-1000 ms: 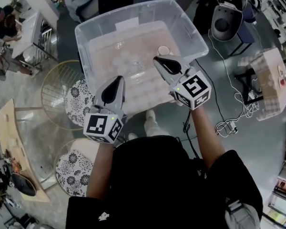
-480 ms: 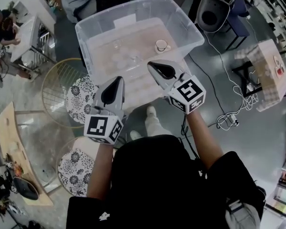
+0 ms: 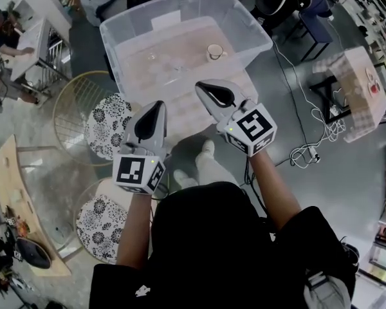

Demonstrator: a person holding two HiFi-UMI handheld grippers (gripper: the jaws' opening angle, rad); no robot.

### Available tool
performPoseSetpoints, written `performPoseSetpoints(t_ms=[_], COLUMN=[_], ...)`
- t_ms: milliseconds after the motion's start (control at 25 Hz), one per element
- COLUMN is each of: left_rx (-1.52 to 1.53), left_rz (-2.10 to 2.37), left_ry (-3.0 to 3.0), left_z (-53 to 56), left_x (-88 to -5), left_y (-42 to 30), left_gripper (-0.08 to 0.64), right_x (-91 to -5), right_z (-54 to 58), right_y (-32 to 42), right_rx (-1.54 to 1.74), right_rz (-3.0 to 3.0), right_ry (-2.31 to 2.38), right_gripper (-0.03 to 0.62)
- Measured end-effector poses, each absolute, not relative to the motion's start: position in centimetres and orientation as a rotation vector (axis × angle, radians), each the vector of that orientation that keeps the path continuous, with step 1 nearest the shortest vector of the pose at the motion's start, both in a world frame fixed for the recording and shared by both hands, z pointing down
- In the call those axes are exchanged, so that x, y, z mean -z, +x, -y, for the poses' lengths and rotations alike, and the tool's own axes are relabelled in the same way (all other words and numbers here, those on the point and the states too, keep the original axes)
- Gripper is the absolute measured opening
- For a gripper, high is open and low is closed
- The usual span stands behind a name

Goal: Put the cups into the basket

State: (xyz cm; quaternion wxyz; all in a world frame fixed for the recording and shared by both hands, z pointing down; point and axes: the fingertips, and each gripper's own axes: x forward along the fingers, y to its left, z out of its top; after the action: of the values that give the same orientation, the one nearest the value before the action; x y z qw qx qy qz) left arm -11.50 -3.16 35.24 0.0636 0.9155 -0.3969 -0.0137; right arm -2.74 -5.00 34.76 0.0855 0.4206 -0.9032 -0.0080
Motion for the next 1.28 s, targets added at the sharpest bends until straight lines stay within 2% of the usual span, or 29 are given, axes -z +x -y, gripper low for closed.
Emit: performPoseSetpoints(t_ms=[1280], left_rx=[0.043], left_rz=[1.393], left_ry=[2.751], left_z=[-0.7], left_x=[-32.6], left_y=[-5.2], left_gripper=[0.008], right_x=[-32.6], right_z=[0.3], right_y=[1.2], right_rx=[0.046], right_rz=[2.865], right_ry=[1.142], right_gripper=[0.002])
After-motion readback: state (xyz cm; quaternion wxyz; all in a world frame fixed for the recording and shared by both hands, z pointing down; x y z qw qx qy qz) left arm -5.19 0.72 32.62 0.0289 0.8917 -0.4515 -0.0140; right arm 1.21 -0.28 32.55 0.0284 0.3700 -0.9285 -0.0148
